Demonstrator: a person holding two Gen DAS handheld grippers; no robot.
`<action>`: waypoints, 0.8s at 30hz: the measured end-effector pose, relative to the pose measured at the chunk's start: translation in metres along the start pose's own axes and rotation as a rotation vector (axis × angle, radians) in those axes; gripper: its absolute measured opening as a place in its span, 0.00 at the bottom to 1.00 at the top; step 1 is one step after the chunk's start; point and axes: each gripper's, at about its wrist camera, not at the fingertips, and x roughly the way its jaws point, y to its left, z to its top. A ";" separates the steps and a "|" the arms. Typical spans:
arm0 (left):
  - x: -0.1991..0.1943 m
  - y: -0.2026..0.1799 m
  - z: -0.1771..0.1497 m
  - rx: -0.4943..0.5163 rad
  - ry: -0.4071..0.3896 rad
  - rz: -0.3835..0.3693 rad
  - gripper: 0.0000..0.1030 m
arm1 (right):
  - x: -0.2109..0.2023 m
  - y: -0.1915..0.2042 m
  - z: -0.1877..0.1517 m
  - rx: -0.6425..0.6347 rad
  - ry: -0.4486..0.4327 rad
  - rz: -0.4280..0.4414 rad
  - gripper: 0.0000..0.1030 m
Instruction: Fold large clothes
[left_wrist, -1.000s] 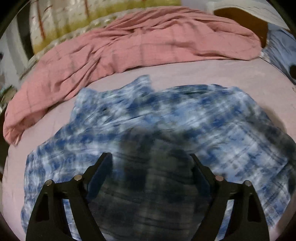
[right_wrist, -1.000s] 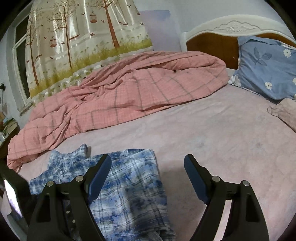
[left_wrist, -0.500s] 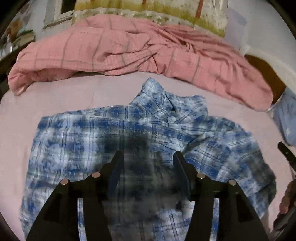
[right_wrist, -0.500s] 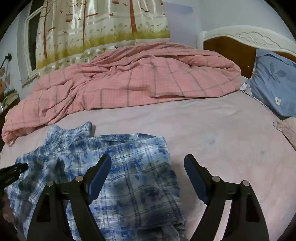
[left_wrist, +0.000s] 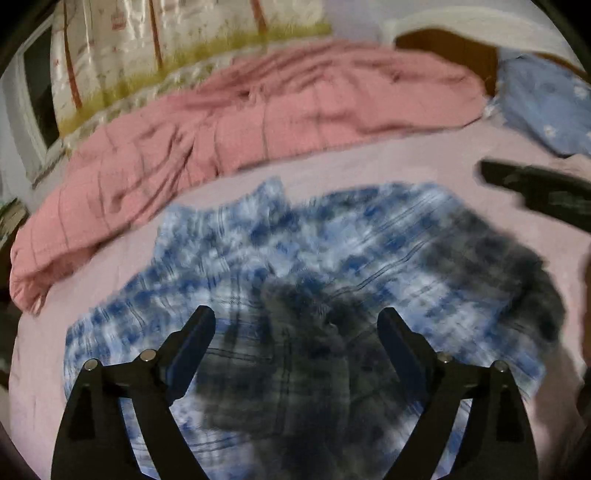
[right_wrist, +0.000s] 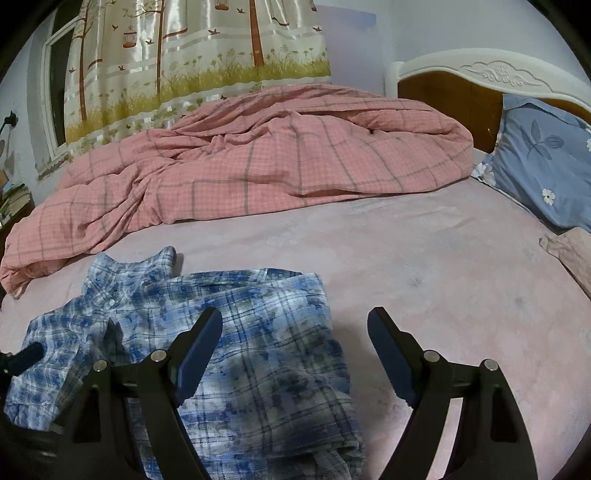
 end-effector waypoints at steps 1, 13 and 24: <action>0.013 0.001 0.002 -0.032 0.037 0.022 0.85 | 0.001 0.000 0.000 -0.001 0.002 0.000 0.80; 0.010 0.091 0.029 -0.151 -0.007 0.167 0.05 | 0.014 -0.012 -0.001 0.028 0.059 0.032 0.80; 0.002 0.189 0.034 -0.306 -0.023 0.263 0.05 | 0.055 0.014 -0.019 -0.018 0.267 0.227 0.80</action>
